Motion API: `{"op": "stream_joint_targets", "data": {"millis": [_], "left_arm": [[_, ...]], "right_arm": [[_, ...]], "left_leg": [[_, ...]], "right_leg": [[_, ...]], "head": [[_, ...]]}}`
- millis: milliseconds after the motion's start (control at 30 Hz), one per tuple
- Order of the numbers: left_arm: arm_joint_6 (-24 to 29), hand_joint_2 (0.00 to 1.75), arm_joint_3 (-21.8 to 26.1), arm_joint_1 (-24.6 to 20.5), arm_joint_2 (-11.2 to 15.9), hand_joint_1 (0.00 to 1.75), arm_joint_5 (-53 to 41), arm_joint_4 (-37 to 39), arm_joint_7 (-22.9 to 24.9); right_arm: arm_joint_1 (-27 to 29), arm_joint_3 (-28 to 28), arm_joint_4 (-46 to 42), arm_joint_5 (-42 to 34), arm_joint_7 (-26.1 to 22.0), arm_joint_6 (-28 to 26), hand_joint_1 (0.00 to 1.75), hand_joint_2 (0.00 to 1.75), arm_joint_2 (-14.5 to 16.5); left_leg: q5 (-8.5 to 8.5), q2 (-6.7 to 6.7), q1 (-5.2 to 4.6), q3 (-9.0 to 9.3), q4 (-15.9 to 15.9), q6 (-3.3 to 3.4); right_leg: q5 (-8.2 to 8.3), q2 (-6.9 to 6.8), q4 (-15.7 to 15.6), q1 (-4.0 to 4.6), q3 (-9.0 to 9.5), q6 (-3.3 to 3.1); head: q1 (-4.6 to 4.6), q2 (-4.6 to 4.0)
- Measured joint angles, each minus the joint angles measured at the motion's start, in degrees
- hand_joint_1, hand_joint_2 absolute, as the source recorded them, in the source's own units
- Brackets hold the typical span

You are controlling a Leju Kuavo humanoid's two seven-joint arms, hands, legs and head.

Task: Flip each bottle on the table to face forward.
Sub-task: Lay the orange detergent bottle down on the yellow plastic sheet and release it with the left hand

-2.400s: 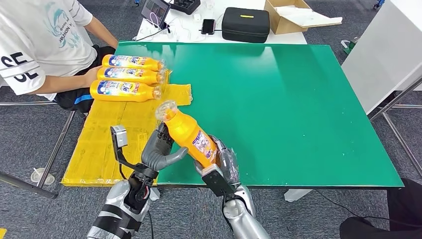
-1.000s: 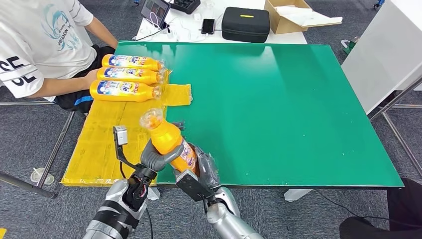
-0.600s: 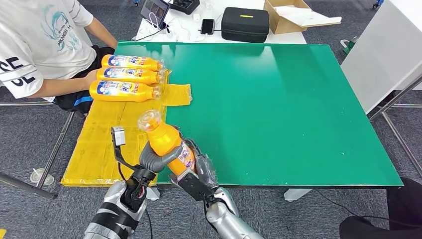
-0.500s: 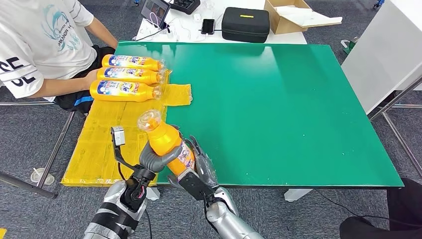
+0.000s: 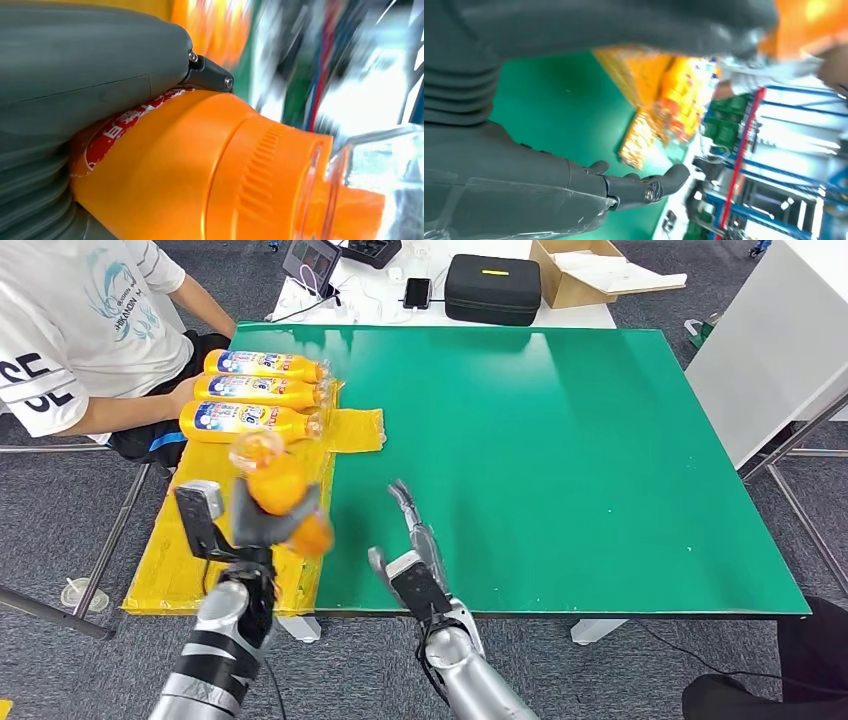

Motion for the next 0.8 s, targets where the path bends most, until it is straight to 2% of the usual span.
{"op": "stream_joint_targets", "data": {"millis": [200,267,400,467,800], "left_arm": [[24.72,1.75,3.36,-4.05,1.70,1.75,-19.94,0.36,-2.14],[29.68,1.75,3.97,-5.61,2.52,1.75,-26.63,1.84,-1.80],[31.79,1.75,8.75,-8.49,3.60,1.75,-53.43,6.68,1.22],[31.86,1.75,10.68,-9.47,4.13,1.75,-61.35,8.76,2.65],[31.89,1.75,13.52,-10.74,4.95,1.75,-61.47,12.40,3.31]], "right_arm": [[3.17,-0.03,-10.57,-3.19,-1.01,-1.51,0.00,0.00,-0.64],[3.76,0.03,-13.11,-4.01,-1.38,-2.16,0.00,0.00,-0.73],[4.03,0.52,-16.07,-5.18,-1.62,-2.65,0.00,0.00,-0.91],[4.05,0.73,-16.83,-5.36,-1.66,-2.68,0.00,0.00,-1.02],[4.08,1.13,-18.13,-5.49,-1.68,-2.68,0.00,0.00,-1.21]], "left_leg": [[0.00,0.00,0.01,-0.01,0.00,0.00],[0.01,-0.01,0.01,-0.01,0.00,0.00],[0.02,0.01,0.01,0.00,0.00,0.00],[0.02,0.04,0.01,0.02,0.00,0.00],[0.02,0.14,0.01,0.00,0.00,0.00]], "right_leg": [[0.00,0.00,0.01,0.00,0.00,0.00],[0.00,0.00,0.01,0.00,0.02,0.00],[0.01,0.00,0.01,0.00,0.02,0.00],[0.02,0.01,0.01,0.00,0.02,-0.01],[0.01,0.02,0.01,0.00,0.00,-0.01]], "head": [[0.01,0.01],[0.02,0.00],[0.02,0.00],[0.02,0.00],[0.02,0.00]]}}
